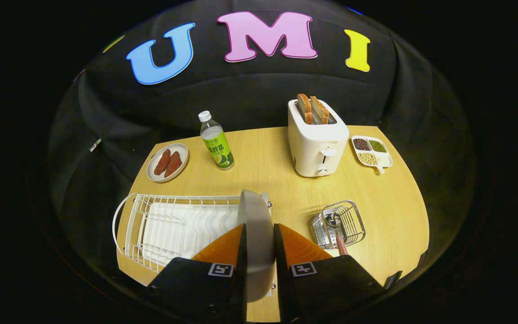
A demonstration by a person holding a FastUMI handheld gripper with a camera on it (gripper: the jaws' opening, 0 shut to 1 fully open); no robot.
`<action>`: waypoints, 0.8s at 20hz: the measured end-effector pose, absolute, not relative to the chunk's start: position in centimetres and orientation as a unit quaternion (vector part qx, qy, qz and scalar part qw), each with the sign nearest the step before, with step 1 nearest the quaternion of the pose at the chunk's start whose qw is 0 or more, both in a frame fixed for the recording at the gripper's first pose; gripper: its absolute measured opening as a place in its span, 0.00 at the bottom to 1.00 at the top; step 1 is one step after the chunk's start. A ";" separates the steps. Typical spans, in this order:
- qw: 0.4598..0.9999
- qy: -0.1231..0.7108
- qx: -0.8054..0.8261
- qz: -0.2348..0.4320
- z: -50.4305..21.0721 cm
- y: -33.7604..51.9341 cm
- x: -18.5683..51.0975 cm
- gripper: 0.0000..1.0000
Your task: Take the plate from the dish rack, then take the spoon from the basket and place it into the plate.
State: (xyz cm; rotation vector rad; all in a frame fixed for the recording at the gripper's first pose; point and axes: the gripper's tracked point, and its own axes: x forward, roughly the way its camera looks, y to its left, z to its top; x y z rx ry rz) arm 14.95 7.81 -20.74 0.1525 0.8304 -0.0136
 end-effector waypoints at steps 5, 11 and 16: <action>0.912 0.403 0.075 -0.016 -20.7 7.5 15.0 0.31; 0.925 0.380 0.013 -0.020 -19.5 8.2 15.7 0.29; 0.928 0.371 -0.015 -0.018 -19.0 8.2 16.1 0.26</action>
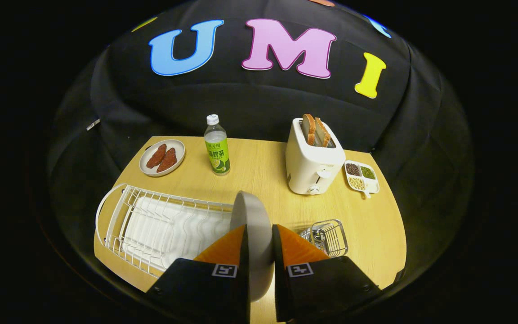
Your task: Take the plate from the dish rack, then take the spoon from the basket and place it into the plate.
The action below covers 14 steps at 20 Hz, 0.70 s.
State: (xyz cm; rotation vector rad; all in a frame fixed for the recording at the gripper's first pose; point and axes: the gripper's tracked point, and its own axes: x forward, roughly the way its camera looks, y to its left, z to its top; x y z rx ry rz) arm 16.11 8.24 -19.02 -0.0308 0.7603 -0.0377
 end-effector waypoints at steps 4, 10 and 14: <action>0.923 0.382 0.001 -0.033 -19.1 7.6 16.2 0.25; 0.931 0.339 -0.133 -0.023 -17.7 11.0 16.2 0.25; 0.930 0.332 -0.157 -0.014 -17.2 11.2 15.7 0.25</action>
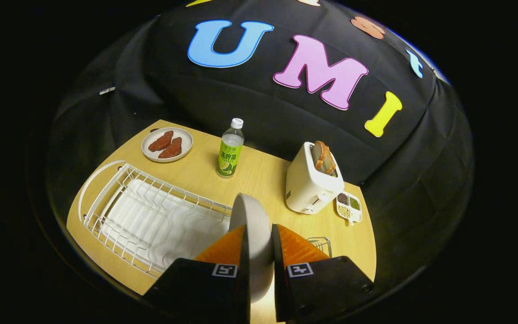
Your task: Take the plate from the dish rack, then take the spoon from the basket and place it into the plate.
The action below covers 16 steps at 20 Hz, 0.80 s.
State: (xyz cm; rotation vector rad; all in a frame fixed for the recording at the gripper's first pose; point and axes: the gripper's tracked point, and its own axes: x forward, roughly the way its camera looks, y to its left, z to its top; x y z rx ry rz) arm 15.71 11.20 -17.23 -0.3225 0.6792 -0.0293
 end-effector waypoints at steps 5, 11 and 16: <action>0.923 0.377 -0.066 -0.041 -18.1 8.2 15.6 0.26; 0.921 0.386 -0.001 -0.055 -17.6 7.4 16.6 0.25; 0.923 0.382 0.000 -0.054 -16.8 6.9 16.2 0.26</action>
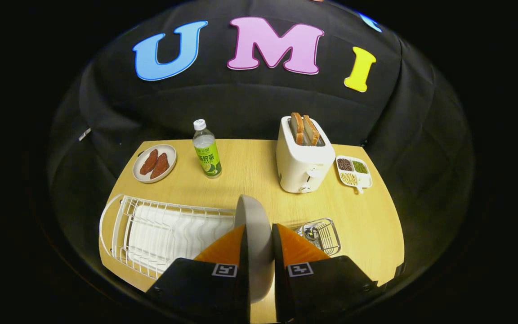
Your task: Take the plate from the dish rack, then take the spoon from the basket and place it into the plate.
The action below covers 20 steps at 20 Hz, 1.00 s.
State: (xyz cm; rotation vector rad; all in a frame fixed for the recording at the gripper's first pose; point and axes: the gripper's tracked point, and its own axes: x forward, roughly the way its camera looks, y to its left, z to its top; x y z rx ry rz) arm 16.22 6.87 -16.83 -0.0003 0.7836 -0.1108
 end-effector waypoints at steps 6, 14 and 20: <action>0.934 0.356 0.003 -0.022 -14.4 7.3 17.1 0.17; 0.925 0.353 0.106 0.095 -12.8 5.4 10.2 0.12; 0.916 0.359 0.141 0.113 -14.2 -3.5 -0.9 0.12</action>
